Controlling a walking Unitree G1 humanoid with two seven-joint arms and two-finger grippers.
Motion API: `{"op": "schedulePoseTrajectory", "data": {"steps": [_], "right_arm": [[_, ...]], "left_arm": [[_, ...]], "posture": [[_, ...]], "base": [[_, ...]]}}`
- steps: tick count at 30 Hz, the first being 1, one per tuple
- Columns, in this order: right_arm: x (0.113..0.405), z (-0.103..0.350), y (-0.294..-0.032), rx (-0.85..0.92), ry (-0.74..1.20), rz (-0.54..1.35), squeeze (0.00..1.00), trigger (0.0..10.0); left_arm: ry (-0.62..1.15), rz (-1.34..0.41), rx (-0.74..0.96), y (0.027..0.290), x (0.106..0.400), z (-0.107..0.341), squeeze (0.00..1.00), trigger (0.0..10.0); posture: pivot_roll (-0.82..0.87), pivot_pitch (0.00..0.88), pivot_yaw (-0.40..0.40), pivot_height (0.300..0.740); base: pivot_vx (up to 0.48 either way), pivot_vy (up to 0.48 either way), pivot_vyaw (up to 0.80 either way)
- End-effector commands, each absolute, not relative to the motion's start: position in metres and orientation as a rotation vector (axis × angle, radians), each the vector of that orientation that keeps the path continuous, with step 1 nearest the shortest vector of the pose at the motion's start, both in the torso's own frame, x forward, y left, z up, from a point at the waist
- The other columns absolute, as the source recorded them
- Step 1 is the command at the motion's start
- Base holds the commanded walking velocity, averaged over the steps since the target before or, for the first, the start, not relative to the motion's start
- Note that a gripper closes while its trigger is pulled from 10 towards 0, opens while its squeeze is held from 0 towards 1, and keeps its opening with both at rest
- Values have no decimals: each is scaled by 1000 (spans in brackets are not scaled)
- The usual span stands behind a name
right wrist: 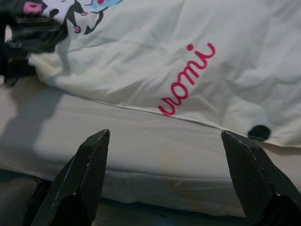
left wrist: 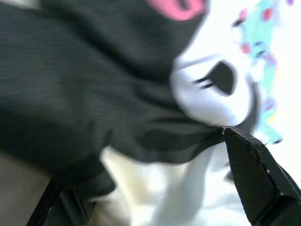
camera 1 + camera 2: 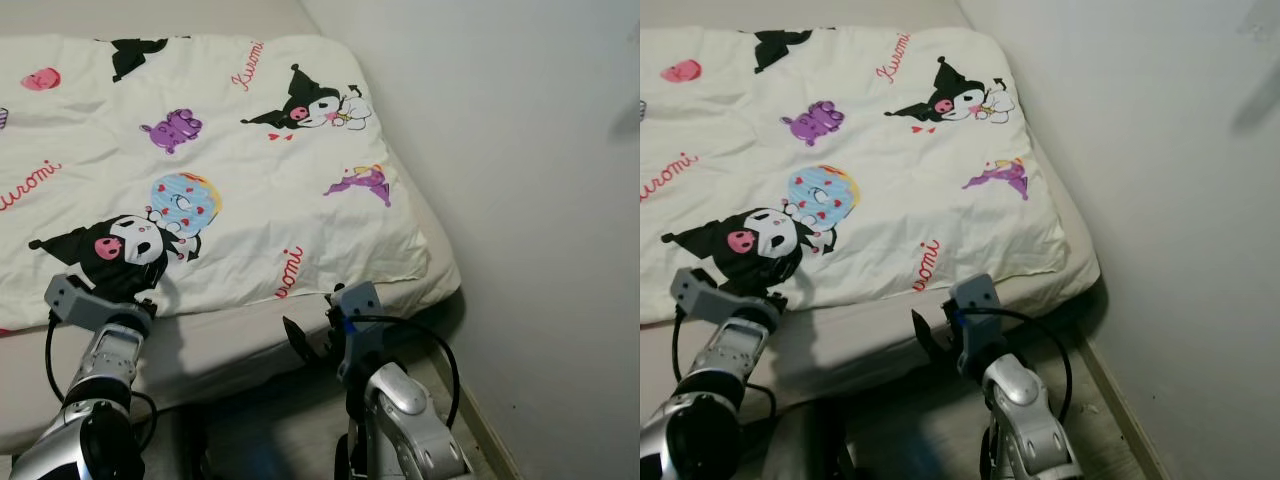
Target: Clean up the room
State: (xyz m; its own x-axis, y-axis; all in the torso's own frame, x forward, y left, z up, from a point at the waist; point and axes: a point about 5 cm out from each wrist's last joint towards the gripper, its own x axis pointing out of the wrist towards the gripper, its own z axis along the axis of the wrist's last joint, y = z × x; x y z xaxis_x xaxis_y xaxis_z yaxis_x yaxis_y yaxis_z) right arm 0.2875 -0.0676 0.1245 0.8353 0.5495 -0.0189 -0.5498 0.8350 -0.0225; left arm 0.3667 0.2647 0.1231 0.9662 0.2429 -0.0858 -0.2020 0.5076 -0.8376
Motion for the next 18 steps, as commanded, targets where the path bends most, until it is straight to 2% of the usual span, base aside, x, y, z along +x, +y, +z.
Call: {"op": "schedulePoseTrajectory", "data": {"steps": [1,11,12,13,14,15,16,18], "right_arm": [[280,122,-74,-34,43,567,0,10000],[271,122,-79,-48,79,550,0,10000],[270,122,-78,-48,83,551,0,10000],[270,122,-78,-48,83,551,0,10000],[269,122,-78,-49,86,552,0,10000],[269,122,-78,-49,86,552,0,10000],[269,122,-77,-49,88,552,0,10000],[269,123,-77,-50,91,552,0,10000]], "left_arm": [[-82,297,-1038,274,368,132,0,10000],[-171,311,-1088,286,374,154,0,9961],[-168,311,-1086,286,374,154,0,8745],[-168,311,-1086,286,374,154,0,8745],[-166,312,-1085,285,374,153,0,3451],[-166,312,-1085,285,374,153,0,3451],[-163,313,-1082,285,373,153,0,1569],[-161,315,-1082,285,373,152,0,1569]], "posture": [[-341,467,-75,561],[-345,469,-73,561],[-346,469,-74,561],[-346,469,-74,561],[-347,467,-76,561],[-347,467,-76,561],[-346,466,-77,561],[-346,466,-77,561]], "base": [[0,0,0],[0,0,0],[0,0,0],[0,0,0],[0,0,0],[0,0,0],[0,0,0],[0,0,0]]}}
